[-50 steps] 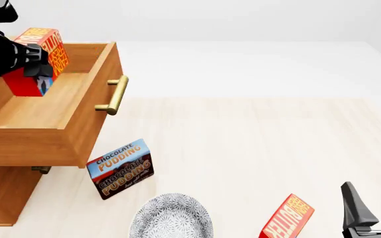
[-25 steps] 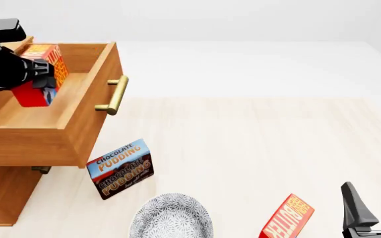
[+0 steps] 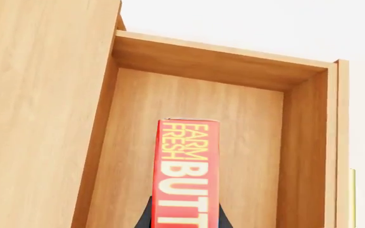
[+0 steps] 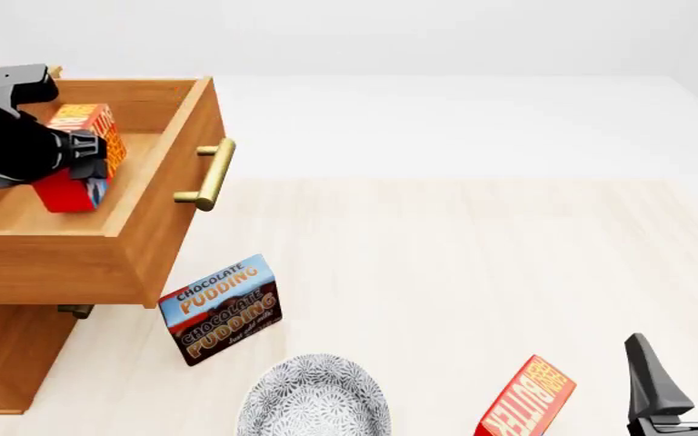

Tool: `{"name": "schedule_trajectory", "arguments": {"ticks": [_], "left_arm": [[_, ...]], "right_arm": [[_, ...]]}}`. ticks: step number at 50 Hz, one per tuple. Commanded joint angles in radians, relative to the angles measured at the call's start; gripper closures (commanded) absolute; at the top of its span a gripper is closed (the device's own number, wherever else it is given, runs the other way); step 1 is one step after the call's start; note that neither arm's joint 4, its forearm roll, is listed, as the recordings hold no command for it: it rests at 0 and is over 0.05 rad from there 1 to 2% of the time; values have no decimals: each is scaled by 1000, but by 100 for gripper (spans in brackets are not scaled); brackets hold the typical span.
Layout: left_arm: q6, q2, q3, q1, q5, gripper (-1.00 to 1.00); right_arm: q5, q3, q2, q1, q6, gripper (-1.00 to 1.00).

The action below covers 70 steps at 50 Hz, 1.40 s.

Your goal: Put the butter at the front in the top drawer of the cabinet and close it.

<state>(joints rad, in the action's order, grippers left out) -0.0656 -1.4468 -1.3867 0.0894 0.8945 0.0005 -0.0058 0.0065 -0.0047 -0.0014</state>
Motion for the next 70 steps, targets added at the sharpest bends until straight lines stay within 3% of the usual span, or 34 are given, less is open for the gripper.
{"name": "schedule_trajectory", "arguments": {"ticks": [1,37,38,70], "left_arm": [[14,-2,13,3,-32,100],[7,-19,61,-13,-73,100],[13,-17,55,-9,-65,-100],[26,33,11,-21,-11,-100]], "right_arm": [[1,-1,-1,0,0,-100],[0,0,0,0,0,-100],[1,-1,0,0,0,-100],[2,-2,0,0,0,-100]]}}
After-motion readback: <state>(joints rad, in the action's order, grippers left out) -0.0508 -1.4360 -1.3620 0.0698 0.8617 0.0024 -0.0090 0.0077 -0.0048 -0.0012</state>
